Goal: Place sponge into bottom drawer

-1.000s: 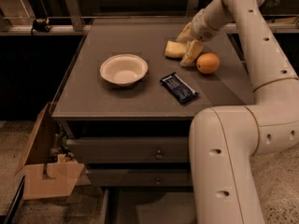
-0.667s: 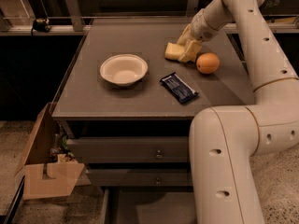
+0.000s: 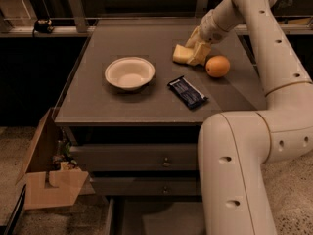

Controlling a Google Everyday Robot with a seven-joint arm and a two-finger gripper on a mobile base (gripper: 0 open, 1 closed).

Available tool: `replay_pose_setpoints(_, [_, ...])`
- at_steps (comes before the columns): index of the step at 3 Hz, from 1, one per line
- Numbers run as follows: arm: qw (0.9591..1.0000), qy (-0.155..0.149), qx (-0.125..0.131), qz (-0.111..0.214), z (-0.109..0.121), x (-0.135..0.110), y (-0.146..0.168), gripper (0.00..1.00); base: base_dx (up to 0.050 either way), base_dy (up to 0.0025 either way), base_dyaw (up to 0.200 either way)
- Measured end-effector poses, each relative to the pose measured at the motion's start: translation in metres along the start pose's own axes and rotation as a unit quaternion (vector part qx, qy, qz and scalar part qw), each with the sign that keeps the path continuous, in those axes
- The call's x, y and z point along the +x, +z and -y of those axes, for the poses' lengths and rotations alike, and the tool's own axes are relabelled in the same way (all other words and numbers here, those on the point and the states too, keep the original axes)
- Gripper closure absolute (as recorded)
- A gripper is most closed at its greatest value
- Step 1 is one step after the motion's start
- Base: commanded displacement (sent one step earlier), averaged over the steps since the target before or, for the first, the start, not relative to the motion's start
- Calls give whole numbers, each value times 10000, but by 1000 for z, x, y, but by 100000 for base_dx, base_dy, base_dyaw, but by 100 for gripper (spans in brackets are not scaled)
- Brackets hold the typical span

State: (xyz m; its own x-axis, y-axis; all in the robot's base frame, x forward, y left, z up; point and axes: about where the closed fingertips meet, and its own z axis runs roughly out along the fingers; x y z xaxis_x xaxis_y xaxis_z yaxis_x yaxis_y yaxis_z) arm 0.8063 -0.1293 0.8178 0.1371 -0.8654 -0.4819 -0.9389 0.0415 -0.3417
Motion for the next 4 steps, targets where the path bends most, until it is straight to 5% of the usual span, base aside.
replay_pose_setpoints(2, [10000,0,0,0,3,-4,-6,100,0,0,0])
replay_pose_setpoints(3, [9992,40,365,136,13,-6,-28,100,0,0,0])
replay_pose_setpoints(4, [9952,-172,647,710,18,-26,-59,100,0,0,0])
